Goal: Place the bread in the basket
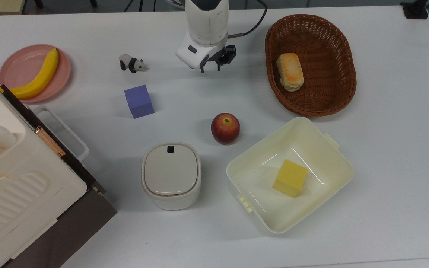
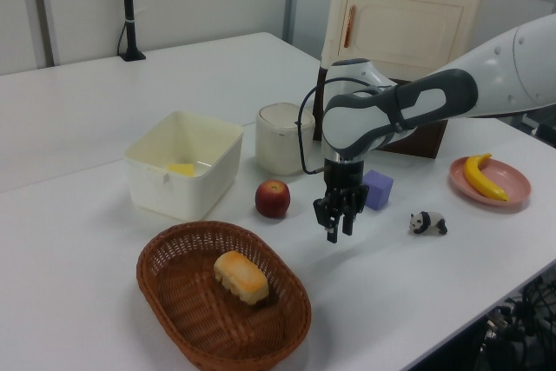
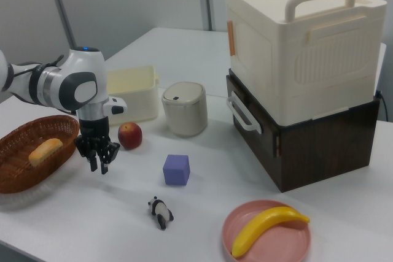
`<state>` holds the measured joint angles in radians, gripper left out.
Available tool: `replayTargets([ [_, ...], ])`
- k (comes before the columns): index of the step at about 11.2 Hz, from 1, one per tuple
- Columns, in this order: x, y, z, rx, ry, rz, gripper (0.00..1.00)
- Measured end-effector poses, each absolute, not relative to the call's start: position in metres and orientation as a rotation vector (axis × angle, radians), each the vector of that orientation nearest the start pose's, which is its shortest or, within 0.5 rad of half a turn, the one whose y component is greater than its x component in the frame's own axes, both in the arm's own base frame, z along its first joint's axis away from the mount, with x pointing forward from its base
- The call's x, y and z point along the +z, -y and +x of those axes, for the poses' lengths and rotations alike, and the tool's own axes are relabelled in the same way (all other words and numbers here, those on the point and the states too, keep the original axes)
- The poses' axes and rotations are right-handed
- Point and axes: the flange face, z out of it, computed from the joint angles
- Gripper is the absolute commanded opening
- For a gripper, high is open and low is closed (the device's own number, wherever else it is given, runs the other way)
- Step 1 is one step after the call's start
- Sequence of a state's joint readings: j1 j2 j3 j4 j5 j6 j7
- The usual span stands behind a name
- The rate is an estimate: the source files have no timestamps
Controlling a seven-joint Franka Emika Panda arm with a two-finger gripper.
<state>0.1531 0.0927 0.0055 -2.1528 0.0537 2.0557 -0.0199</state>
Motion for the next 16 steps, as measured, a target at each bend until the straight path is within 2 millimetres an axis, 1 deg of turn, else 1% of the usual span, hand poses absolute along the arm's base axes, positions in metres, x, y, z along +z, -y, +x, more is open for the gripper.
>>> replayTargets([
  [3,0.357,-0.088,0.531,0.249,0.206,-3.091,0.0],
  [4,0.365,-0.089,0.535,0.222,0.188,-3.094,0.0],
  [5,0.378,-0.09,0.541,0.175,0.162,-3.096,0.0],
  [6,0.398,-0.095,0.546,0.114,0.143,-3.097,0.0],
  [7,0.419,-0.107,0.547,0.051,0.139,-3.094,0.0],
  [8,0.436,-0.127,0.543,0.004,0.152,-3.089,0.0],
  [9,0.447,-0.159,0.534,-0.023,0.172,-3.083,0.0],
  [10,0.451,-0.194,0.523,-0.029,0.205,-3.078,0.01],
  [11,0.451,-0.225,0.51,-0.024,0.242,-3.075,0.12],
  [12,0.449,-0.25,0.498,-0.016,0.271,-3.072,0.58],
  [13,0.448,-0.269,0.488,-0.009,0.309,-3.069,1.0],
  [14,0.445,-0.284,0.481,0.001,0.345,-3.065,1.0],
  [15,0.44,-0.292,0.475,0.019,0.372,-3.066,1.0],
  [16,0.433,-0.296,0.474,0.038,0.383,-3.068,1.0],
])
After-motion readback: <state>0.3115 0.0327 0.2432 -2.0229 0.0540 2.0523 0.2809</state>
